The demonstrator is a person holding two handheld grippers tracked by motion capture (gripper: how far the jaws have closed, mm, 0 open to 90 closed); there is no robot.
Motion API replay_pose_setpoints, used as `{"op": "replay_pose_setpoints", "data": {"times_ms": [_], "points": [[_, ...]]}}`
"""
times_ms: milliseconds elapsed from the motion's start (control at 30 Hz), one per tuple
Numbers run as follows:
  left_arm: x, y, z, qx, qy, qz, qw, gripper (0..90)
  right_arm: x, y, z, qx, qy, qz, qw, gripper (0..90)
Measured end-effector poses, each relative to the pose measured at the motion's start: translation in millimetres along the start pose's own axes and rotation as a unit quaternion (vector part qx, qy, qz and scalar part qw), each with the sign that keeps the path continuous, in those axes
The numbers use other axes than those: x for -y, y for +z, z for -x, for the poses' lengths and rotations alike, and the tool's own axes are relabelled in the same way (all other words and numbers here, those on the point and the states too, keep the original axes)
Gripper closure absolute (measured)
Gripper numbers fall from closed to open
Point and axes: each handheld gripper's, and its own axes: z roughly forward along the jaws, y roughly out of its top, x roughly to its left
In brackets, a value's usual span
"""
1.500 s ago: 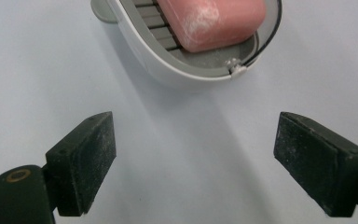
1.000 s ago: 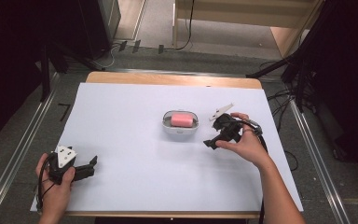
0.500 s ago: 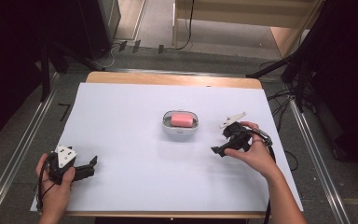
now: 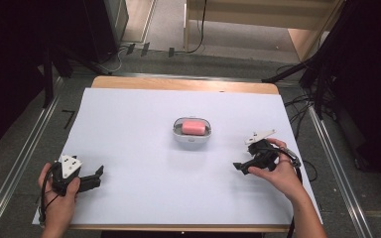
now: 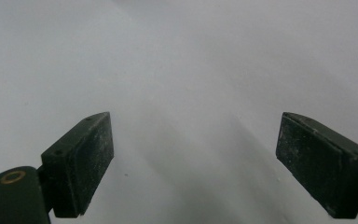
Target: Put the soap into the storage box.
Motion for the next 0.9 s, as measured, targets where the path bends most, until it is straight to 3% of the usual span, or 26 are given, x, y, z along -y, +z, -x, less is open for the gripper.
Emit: {"op": "replay_pose_setpoints", "data": {"times_ms": [767, 900], "points": [[-0.1, 0.0, -0.4, -0.001, 0.001, 0.0, 1.0, 7.6, 48.8, -17.7, 6.1, 0.029, 0.041, 0.038, 0.998, 11.6], [0.0, -0.1, -0.5, -0.001, 0.0, 0.0, 1.0, 7.7, 58.0, -22.2, 6.4, 0.041, 0.049, 0.062, 0.996, 13.0]]}}
